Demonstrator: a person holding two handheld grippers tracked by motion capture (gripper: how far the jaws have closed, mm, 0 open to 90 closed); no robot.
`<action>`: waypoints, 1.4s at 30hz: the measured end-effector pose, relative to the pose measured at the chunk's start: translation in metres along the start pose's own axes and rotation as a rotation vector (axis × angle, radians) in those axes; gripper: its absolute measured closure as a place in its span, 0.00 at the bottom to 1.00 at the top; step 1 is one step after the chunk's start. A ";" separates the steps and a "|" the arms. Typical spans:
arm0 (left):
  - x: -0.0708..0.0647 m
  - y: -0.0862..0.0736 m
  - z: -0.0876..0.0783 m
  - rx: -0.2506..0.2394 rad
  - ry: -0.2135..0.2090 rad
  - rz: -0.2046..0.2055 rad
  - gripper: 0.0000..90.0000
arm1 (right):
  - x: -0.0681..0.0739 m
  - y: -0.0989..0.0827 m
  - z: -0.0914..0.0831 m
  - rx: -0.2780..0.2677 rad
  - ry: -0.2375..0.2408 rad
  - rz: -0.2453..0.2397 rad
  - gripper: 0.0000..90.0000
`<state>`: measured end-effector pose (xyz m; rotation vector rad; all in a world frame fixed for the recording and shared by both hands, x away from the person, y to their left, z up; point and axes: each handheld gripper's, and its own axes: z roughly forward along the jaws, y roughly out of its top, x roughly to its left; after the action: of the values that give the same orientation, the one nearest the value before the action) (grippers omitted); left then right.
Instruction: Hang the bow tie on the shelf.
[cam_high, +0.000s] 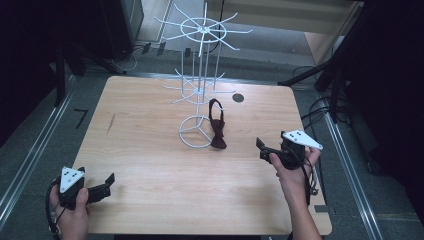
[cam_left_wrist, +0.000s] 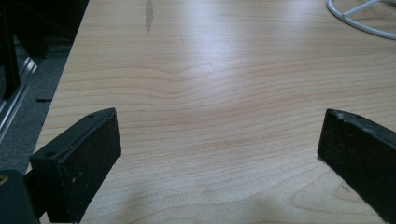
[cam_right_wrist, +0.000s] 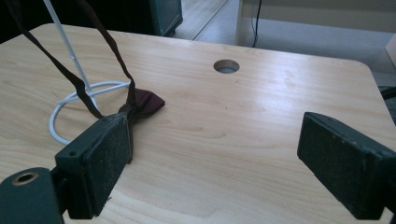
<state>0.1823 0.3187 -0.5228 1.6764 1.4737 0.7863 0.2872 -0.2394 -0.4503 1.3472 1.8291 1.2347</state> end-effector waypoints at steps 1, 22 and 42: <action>0.000 0.000 0.000 -0.001 0.000 -0.001 0.00 | -0.001 -0.003 -0.001 0.005 0.000 0.010 0.11; 0.000 0.000 0.000 -0.001 0.001 0.001 0.00 | -0.044 -0.062 -0.024 0.029 -0.063 0.071 0.10; 0.000 0.000 0.000 -0.002 0.001 0.002 0.00 | -0.086 -0.111 -0.061 0.046 -0.133 0.126 0.10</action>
<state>0.1820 0.3184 -0.5227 1.6766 1.4715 0.7896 0.2182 -0.3493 -0.5311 1.5524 1.7126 1.1424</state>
